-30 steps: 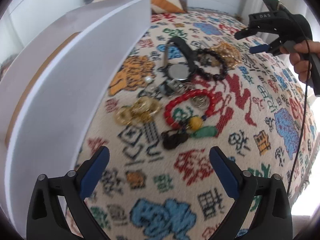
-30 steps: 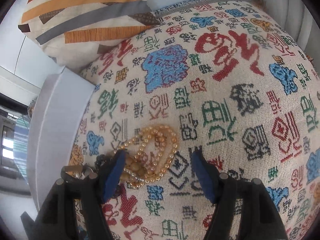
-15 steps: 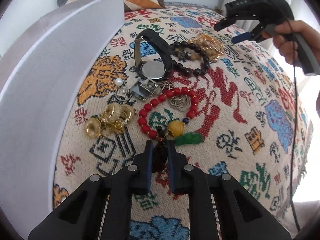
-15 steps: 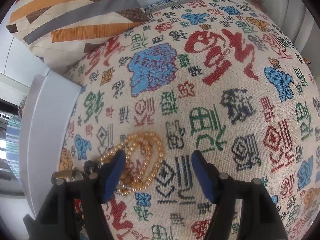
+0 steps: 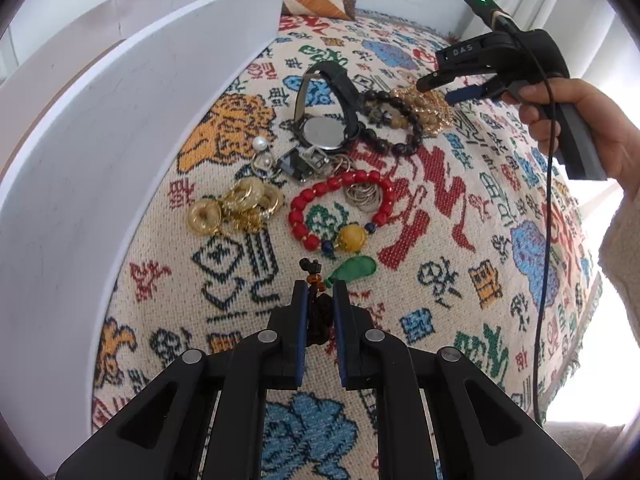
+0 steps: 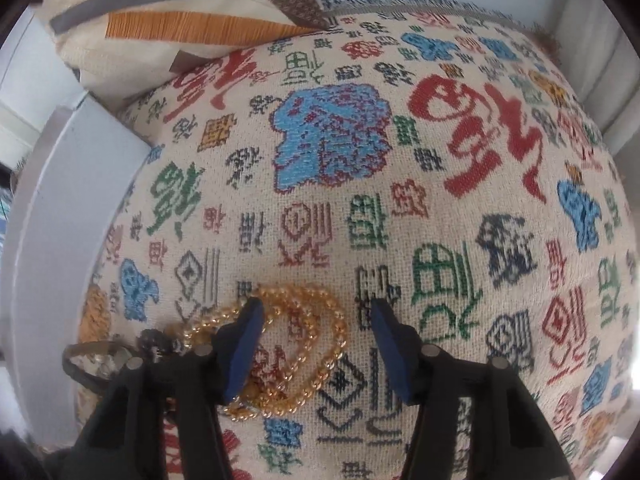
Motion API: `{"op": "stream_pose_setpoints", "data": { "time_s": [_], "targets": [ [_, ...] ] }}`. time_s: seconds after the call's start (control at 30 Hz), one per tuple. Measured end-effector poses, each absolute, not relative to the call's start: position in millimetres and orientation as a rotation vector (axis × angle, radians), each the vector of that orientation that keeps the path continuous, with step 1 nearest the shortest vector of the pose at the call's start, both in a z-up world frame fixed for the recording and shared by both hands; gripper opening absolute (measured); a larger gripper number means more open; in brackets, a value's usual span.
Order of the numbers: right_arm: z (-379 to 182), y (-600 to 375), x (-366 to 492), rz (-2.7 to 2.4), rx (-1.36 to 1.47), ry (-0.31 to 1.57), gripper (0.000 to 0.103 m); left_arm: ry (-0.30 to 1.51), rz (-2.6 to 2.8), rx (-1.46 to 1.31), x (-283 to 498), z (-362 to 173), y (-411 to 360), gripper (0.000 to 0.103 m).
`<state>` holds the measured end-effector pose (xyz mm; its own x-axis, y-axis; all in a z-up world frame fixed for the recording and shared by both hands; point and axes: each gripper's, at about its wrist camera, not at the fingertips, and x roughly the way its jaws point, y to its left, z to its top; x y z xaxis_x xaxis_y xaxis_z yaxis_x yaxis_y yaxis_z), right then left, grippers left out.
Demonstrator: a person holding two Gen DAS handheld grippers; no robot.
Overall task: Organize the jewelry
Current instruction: 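Grasp the gold bead necklace with the right tool while the left grasps the green pendant cord, then lift both pieces into the white box and open both tools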
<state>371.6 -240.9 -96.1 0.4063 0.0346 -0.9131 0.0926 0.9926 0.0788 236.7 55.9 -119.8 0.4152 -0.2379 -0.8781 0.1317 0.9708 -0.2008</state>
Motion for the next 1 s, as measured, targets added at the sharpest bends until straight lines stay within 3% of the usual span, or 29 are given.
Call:
{"op": "stream_pose_setpoints", "data": {
  "time_s": [0.1, 0.13, 0.27, 0.33, 1.0],
  "targets": [
    [-97.2, -235.7, 373.9, -0.05, 0.073, 1.141, 0.036, 1.13, -0.223, -0.12, 233.6, -121.8, 58.2, 0.011],
    [-98.0, -232.3, 374.3, -0.059, 0.037, 1.139, 0.027, 1.132, -0.222, -0.126, 232.5, -122.0, 59.3, 0.011],
    [-95.5, -230.2, 366.2, -0.056, 0.003, 1.118, 0.021, 1.14, -0.221, -0.151, 228.9, -117.3, 61.3, 0.011],
    [-88.0, -232.6, 357.9, -0.044, 0.03, 1.087, 0.008, 1.139, -0.22, -0.161, 227.1, -112.3, 62.3, 0.011],
    [58.8, -227.9, 253.4, 0.112, 0.065, 0.766, 0.008, 1.086, -0.193, -0.307, 199.0, 4.3, 90.3, 0.011]
  ]
}}
